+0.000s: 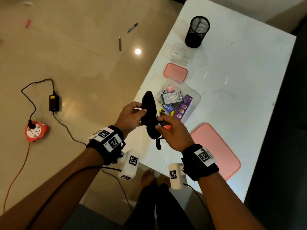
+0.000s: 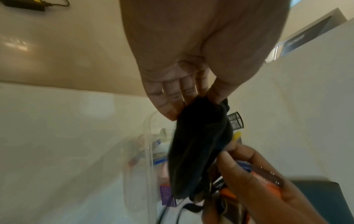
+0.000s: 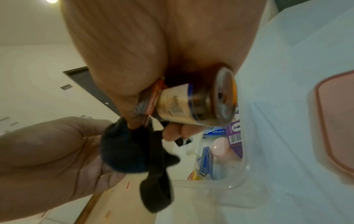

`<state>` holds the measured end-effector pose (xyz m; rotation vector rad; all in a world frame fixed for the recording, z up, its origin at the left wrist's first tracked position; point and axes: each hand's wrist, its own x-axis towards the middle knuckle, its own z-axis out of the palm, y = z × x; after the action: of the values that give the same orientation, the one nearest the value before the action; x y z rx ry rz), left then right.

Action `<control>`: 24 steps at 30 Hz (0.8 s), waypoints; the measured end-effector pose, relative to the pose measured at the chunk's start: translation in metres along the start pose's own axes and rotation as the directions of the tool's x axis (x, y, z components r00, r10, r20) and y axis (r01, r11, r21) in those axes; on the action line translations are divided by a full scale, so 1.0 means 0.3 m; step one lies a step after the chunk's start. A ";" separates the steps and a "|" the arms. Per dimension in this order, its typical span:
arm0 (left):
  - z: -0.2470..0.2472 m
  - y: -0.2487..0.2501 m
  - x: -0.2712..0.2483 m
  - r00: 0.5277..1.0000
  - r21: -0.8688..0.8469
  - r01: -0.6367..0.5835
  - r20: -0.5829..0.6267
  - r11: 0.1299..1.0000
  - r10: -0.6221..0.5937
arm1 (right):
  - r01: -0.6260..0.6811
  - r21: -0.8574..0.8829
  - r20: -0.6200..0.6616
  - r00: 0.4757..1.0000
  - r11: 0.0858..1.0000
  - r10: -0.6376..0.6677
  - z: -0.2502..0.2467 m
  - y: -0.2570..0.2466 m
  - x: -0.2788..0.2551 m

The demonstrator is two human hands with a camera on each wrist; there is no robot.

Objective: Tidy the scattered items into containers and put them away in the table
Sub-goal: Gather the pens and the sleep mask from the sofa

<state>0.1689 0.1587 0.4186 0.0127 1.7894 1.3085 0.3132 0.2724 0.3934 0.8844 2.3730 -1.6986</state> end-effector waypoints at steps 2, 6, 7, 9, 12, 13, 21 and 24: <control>-0.022 0.013 0.013 0.996 0.041 -0.039 -0.074 0.998 0.042 | -0.033 0.124 -0.036 0.999 0.992 0.038 -0.008 0.000 0.014; -0.048 0.061 0.023 0.989 0.086 -0.060 -0.131 0.994 0.071 | -0.146 0.232 -0.099 0.980 0.962 0.173 -0.027 0.010 0.072; -0.050 0.070 0.020 0.989 0.081 -0.066 -0.124 0.995 0.076 | -0.183 0.215 -0.073 0.977 0.959 0.202 -0.026 0.013 0.091; -0.050 0.084 0.018 0.991 0.081 -0.068 -0.108 0.994 0.076 | -0.249 0.183 0.017 0.968 0.951 0.250 -0.019 0.009 0.125; -0.043 0.074 0.017 0.995 0.106 -0.050 -0.079 0.993 0.059 | -0.263 0.161 0.122 0.962 0.951 0.245 0.004 0.000 0.160; -0.039 0.069 0.024 0.996 0.119 -0.046 -0.066 0.992 0.054 | -0.258 0.144 0.119 0.963 0.955 0.242 0.009 0.003 0.170; -0.066 0.057 0.114 0.999 0.162 -0.039 0.041 0.986 0.033 | -0.347 0.190 -0.182 0.907 0.918 0.381 0.035 0.037 0.186; -0.083 0.079 0.136 0.994 0.164 -0.067 0.101 0.984 0.051 | -0.333 0.204 -0.216 0.902 0.921 0.374 0.055 0.022 0.198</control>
<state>0.1171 0.1697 0.4118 0.2200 1.8226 1.1754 0.2632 0.2828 0.3584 1.5374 2.0528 -1.7290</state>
